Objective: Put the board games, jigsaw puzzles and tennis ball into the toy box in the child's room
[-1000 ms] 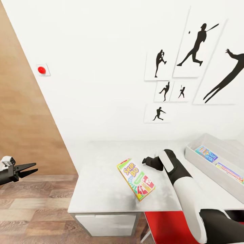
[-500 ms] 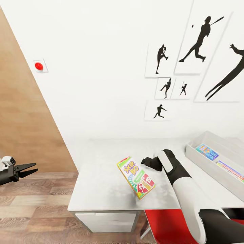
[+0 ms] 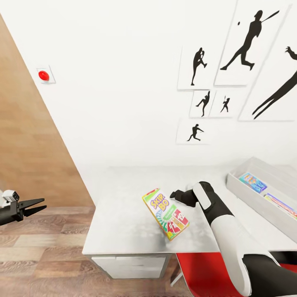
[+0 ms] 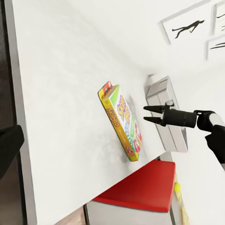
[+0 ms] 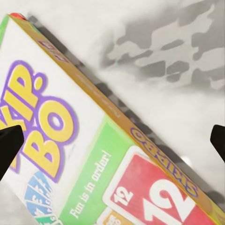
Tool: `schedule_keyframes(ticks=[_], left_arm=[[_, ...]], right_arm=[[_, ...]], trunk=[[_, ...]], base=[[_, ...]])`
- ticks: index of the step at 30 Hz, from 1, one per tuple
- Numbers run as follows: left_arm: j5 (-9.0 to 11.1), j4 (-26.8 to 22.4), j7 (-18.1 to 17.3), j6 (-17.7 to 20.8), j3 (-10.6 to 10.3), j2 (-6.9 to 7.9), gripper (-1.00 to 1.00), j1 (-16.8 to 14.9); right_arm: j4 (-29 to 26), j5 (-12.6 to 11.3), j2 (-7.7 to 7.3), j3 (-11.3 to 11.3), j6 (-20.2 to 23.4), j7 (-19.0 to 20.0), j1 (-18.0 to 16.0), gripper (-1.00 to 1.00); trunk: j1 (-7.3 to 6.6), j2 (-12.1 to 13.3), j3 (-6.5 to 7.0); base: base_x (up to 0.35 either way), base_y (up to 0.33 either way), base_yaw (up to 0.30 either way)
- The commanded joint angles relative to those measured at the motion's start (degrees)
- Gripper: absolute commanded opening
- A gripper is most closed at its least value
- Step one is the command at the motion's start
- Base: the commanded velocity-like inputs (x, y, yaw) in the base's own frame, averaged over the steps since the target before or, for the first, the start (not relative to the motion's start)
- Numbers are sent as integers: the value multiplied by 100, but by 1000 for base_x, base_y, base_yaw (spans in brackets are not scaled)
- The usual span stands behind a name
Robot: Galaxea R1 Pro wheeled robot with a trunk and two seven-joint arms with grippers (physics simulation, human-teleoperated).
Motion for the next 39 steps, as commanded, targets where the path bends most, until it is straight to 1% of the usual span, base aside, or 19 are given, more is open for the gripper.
schedule_keyframes(ticks=[1,39], left_arm=[[24,3,-24,61,-35,5,100,-7],[24,3,-24,61,-35,-3,100,-7]], right_arm=[[-7,-56,5,-15,17,-47,-5,100],[-5,-56,5,-19,14,-24,-5,100]], trunk=[[3,-12,-21],[3,-12,-381]], base=[[0,0,0],[0,0,0]])
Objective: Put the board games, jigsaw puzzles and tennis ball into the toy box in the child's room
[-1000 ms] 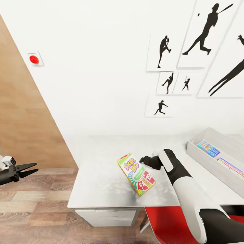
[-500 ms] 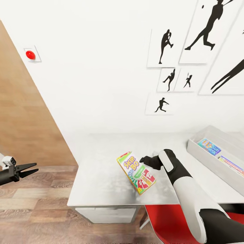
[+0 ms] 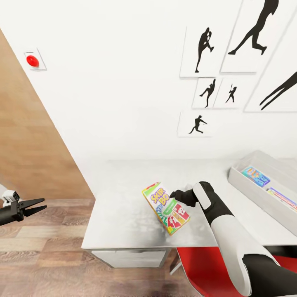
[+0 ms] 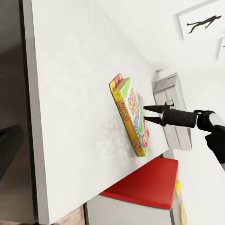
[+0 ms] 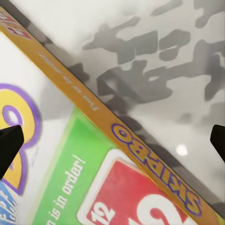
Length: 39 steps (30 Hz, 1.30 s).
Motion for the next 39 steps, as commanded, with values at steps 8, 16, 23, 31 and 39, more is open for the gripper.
schedule_keyframes(ticks=[8,16,23,31,39], left_arm=[[24,3,-24,61,-35,9,100,-7],[24,3,-24,61,-35,5,100,-7],[24,3,-24,61,-35,5,100,-7],[24,3,-24,65,-35,5,100,-7],[24,3,-24,66,-35,5,100,-7]], right_arm=[[-4,-57,-1,-17,17,-55,-4,100],[-8,-41,-1,-11,17,-55,-4,100],[-11,-29,-2,-9,10,-55,-4,100],[-10,-13,-1,-9,0,-55,-4,100],[-7,-34,4,-12,0,-55,-4,100]], trunk=[[3,-12,-87],[3,-12,-163],[3,-12,-222],[3,-12,-230],[3,-12,-230]], base=[[0,0,0],[-16,10,0],[-68,92,0],[-4,172,0],[0,278,0]])
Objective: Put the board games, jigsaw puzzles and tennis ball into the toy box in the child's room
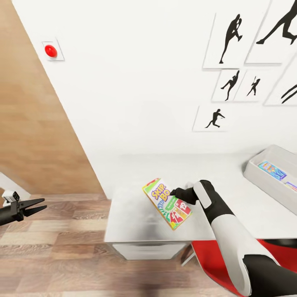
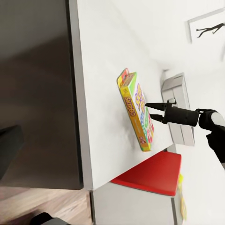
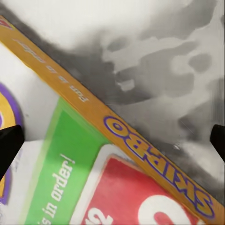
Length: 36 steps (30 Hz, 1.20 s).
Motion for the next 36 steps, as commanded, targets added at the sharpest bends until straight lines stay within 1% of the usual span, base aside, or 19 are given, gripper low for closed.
schedule_keyframes(ticks=[1,24,32,36], left_arm=[[26,5,-21,60,-36,4,100,-7],[26,5,-21,56,-36,5,100,-7],[26,5,-21,59,-36,5,100,-7],[26,5,-21,60,-36,4,100,-7]], right_arm=[[161,-81,5,-16,18,-50,-1,100],[161,-99,2,-18,18,-42,-1,100],[163,-99,1,-19,18,-43,-1,100],[163,-99,1,-14,18,-42,-1,100]], trunk=[[5,-8,-11],[5,-8,-12],[5,-8,-12],[5,-8,-12]], base=[[0,282,0],[0,280,0],[0,198,0],[0,105,0]])
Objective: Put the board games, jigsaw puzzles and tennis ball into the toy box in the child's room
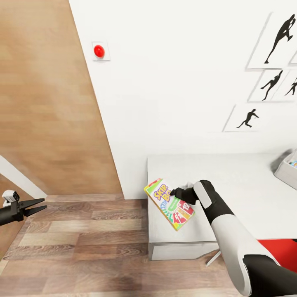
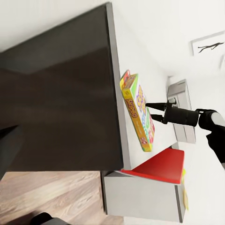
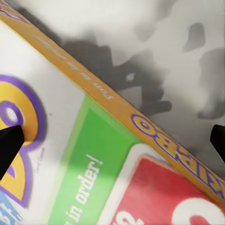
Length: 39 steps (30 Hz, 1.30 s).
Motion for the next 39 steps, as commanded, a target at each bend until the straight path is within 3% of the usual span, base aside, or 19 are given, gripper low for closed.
schedule_keyframes(ticks=[1,39], left_arm=[[24,4,-23,62,-36,5,100,-8],[24,4,-23,56,-36,4,100,-8]], right_arm=[[154,-53,6,-15,23,-50,0,100],[153,-53,6,-24,24,-49,0,100]], trunk=[[5,-8,-11],[5,-8,-11]], base=[[0,36,0],[-11,73,0]])
